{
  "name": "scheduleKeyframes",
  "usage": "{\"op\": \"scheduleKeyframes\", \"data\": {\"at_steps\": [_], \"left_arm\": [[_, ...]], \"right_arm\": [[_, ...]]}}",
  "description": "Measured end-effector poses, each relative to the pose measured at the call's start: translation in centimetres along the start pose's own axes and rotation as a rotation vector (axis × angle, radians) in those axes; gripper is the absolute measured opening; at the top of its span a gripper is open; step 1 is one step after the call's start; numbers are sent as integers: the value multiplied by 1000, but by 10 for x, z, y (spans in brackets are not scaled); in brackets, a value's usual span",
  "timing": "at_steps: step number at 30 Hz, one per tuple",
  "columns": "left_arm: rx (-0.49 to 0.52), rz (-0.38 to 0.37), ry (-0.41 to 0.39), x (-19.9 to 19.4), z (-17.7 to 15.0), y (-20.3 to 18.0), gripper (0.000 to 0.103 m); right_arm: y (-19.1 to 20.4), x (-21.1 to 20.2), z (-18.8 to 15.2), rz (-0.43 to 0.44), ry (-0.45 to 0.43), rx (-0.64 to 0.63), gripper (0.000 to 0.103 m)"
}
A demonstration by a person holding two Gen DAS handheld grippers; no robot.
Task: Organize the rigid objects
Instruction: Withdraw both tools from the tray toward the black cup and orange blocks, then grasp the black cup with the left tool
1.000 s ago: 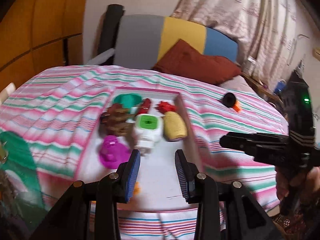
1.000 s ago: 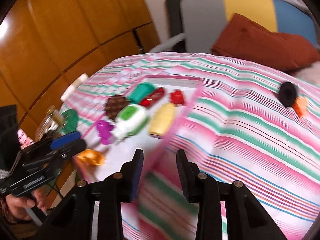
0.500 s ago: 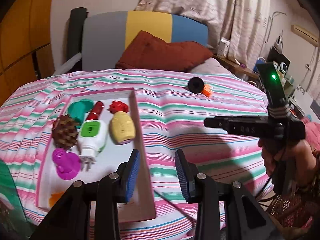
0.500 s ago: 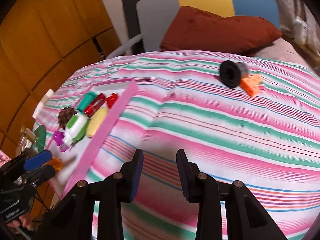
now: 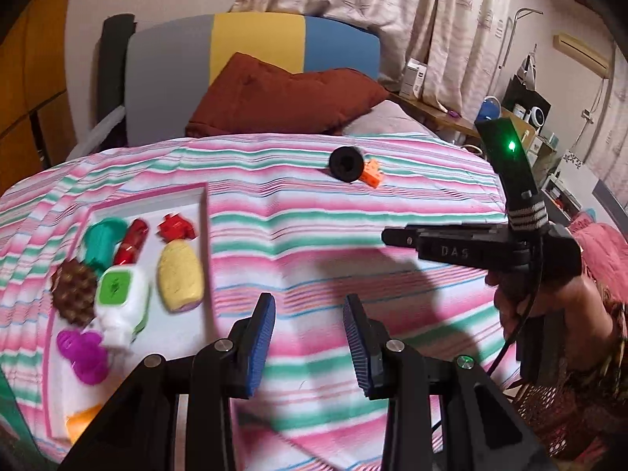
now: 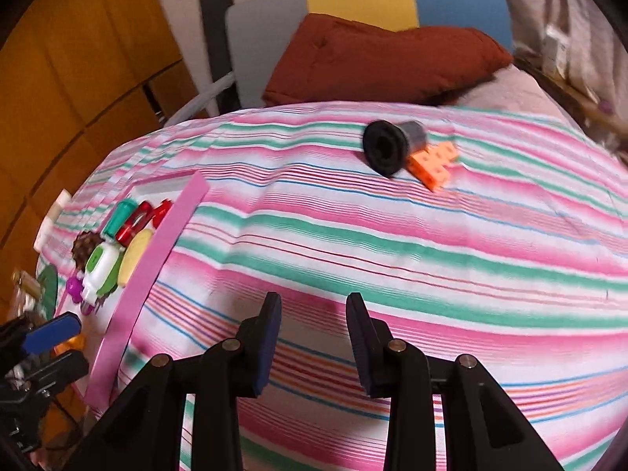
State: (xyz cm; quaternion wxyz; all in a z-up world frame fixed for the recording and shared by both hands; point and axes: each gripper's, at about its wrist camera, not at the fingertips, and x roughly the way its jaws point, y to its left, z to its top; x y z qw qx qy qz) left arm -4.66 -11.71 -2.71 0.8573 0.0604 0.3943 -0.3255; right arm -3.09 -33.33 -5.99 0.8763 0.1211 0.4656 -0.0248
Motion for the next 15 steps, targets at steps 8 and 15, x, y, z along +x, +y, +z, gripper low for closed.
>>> {"op": "scheduleKeyframes", "data": {"at_steps": [8,15], "left_arm": [[64,-26,13,41,48,-36,42],[39,-2,32,95,100,-54,42]], "right_arm": [[-42,6,2,-50,83,159,45],[-70,-10,9,-103,39,245,45]]}}
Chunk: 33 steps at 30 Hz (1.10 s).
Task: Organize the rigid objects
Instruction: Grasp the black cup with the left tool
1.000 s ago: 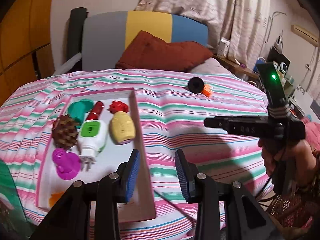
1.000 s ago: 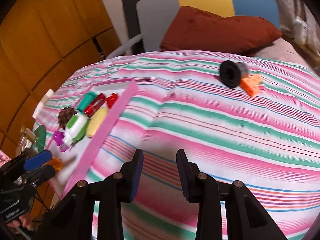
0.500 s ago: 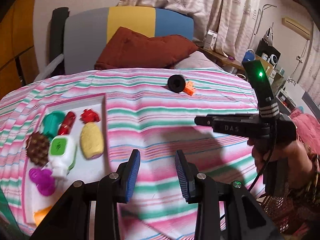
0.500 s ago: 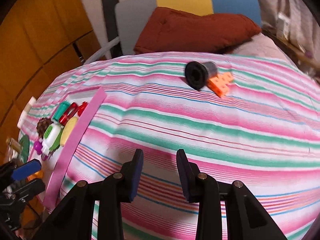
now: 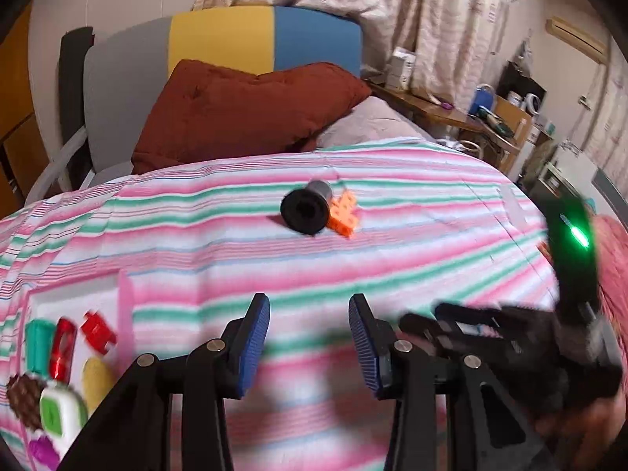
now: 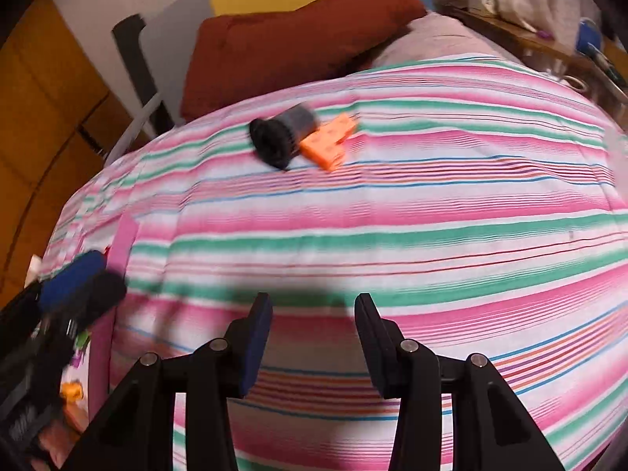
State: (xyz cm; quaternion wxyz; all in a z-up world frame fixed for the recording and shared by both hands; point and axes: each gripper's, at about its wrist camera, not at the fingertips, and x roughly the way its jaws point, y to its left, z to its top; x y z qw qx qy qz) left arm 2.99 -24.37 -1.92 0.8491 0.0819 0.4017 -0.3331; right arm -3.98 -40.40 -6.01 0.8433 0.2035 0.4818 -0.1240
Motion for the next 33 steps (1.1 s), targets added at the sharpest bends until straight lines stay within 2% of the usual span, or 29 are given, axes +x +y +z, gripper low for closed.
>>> {"op": "scheduleKeyframes", "data": {"at_steps": [5,10,15,18,21,28,33], "left_arm": [[4,27,15,45,39,-11,42],[37,103,0,84,79,-19,42],[54,179,55,126,105,-13,42],[39,186,87,137,99,-2,42],[14,167,63,127,89,8,43],[-30,208,36,107,60,33,43],[-45,243,113,117,36,48,43]], "right_arm": [[-24,-4,8,7,-7,87,45],[-37,-11,13,13,-33,140,45],[-39,-6,14,39,-10,160,45],[-39,-4,14,50,-1,164,45],[-41,-4,14,55,0,175,45],[-33,0,11,60,15,152,45],[-31,5,9,55,31,147,45]]}}
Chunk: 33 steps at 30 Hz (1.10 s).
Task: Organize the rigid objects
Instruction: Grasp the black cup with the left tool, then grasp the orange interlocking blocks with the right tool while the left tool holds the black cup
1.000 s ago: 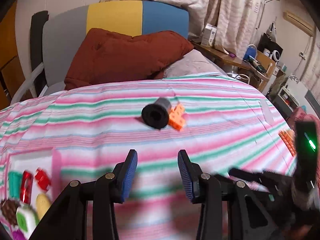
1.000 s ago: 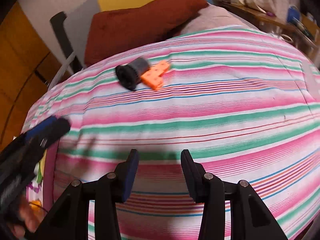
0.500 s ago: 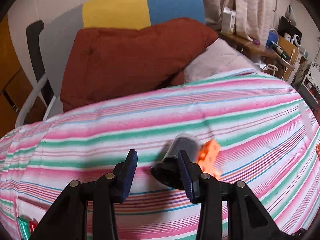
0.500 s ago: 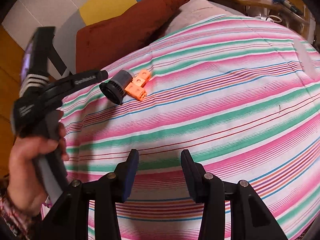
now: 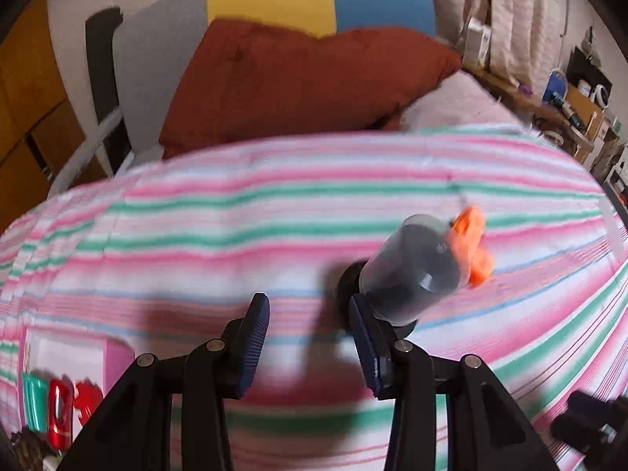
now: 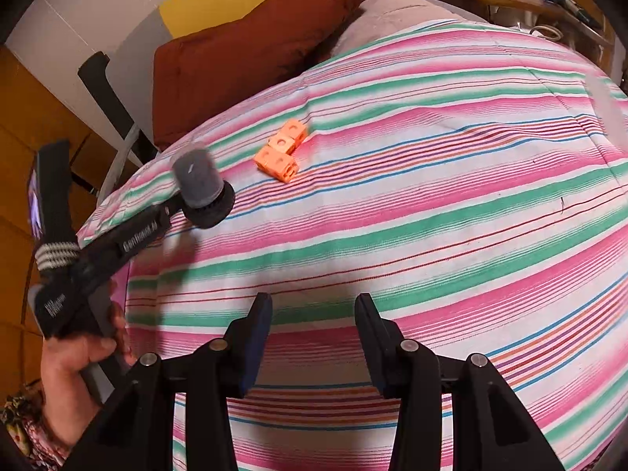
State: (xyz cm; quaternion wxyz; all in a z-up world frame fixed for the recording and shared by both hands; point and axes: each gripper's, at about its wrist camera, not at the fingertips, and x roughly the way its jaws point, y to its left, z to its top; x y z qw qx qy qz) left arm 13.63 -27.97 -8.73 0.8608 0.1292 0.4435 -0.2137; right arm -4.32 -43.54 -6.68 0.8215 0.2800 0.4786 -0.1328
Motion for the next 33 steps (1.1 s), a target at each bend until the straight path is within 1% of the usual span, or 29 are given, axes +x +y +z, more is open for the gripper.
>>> {"op": "scheduleKeyframes", "data": {"at_steps": [1,3,5,7,9,12,14,17,18,19,20,26,30,33], "left_arm": [[-6,1,11,2,-5,2,43],[-30,-24,11,-1,-14,6,42],[-29,-64,-26,-11,-21,3,42],[1,-88,-64,-18,-23,-5,43],[46,-110,-96,-24,-19,-19,43],[70,-91,-118,-23,-4,-34,44],[63,-72,-108,-17,6,-38,49],[35,-94,-89,-10,14,-40,49],[31,-98,-92,-9,14,-40,48],[28,-110,-100,-9,15,-39,44],[25,-120,-110,-9,14,-38,44],[-1,-125,-166,-23,-6,-27,44],[62,-110,-174,-34,-29,-26,44],[74,-124,-194,-45,-46,-25,44]], "right_arm": [[0,0,0,-1,1,2,45],[-1,0,0,-6,1,2,45],[-2,0,1,-9,-1,6,46],[-2,1,2,-8,1,7,46],[-2,2,2,-9,3,4,46],[-2,3,2,-10,6,1,46],[-3,4,2,-10,7,2,46],[-7,4,4,-12,5,12,46],[-7,5,4,-12,5,12,46],[-7,5,5,-12,5,12,46],[-7,6,5,-12,5,12,46],[-8,11,6,-13,13,0,46],[-7,13,6,9,-11,-3,46],[-3,19,5,11,-37,-16,46]]}}
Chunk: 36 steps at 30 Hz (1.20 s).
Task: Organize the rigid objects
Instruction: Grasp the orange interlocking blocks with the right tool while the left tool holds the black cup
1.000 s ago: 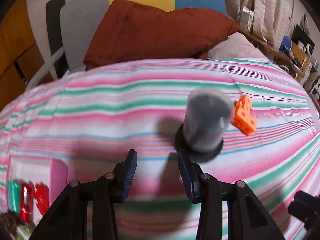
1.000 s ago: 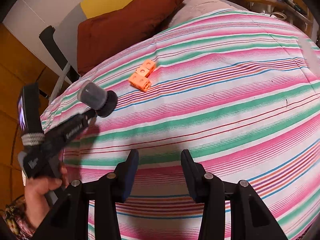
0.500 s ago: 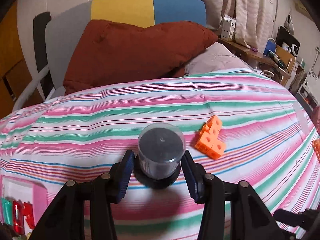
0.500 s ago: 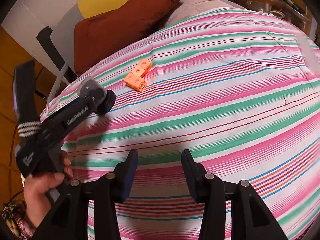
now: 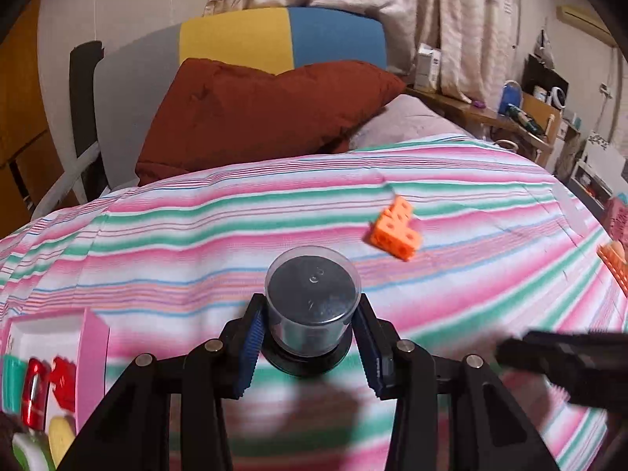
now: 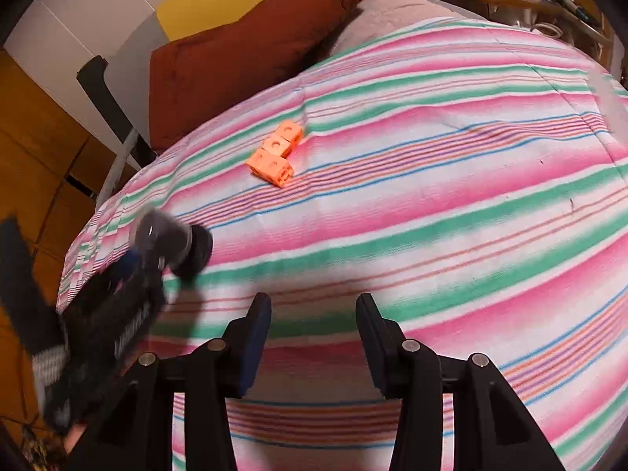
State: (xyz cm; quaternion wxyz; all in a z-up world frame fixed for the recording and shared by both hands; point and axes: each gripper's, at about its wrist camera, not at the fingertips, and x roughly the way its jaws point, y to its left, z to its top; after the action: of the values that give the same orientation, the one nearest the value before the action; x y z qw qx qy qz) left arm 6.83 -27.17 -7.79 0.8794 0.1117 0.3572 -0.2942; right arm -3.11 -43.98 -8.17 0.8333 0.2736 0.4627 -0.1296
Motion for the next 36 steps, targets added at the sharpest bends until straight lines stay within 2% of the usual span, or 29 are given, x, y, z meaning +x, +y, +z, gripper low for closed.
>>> {"op": "scheduleKeyframes", "data": {"at_steps": [8,15,18,20,29,36], "left_arm": [[-49,-54,-3,-27,-24,3,44],[-79,-81,-6,-51,-47,15,44],[-85,-75,-8,-59,-55,25,44],[-94,-74,-6,-63,-59,31,44],[-97,-93,8,-75,-74,46,44],[-72,-106,4,-79,-78,43,44]], "right_arm": [[18,4,-6,6,-85,-99,46],[32,20,-3,48,-97,-169,46],[46,29,5,13,-118,-255,50],[49,39,16,-12,-122,-264,50],[48,75,88,4,-106,-74,52],[43,91,110,-13,-95,18,52]]}}
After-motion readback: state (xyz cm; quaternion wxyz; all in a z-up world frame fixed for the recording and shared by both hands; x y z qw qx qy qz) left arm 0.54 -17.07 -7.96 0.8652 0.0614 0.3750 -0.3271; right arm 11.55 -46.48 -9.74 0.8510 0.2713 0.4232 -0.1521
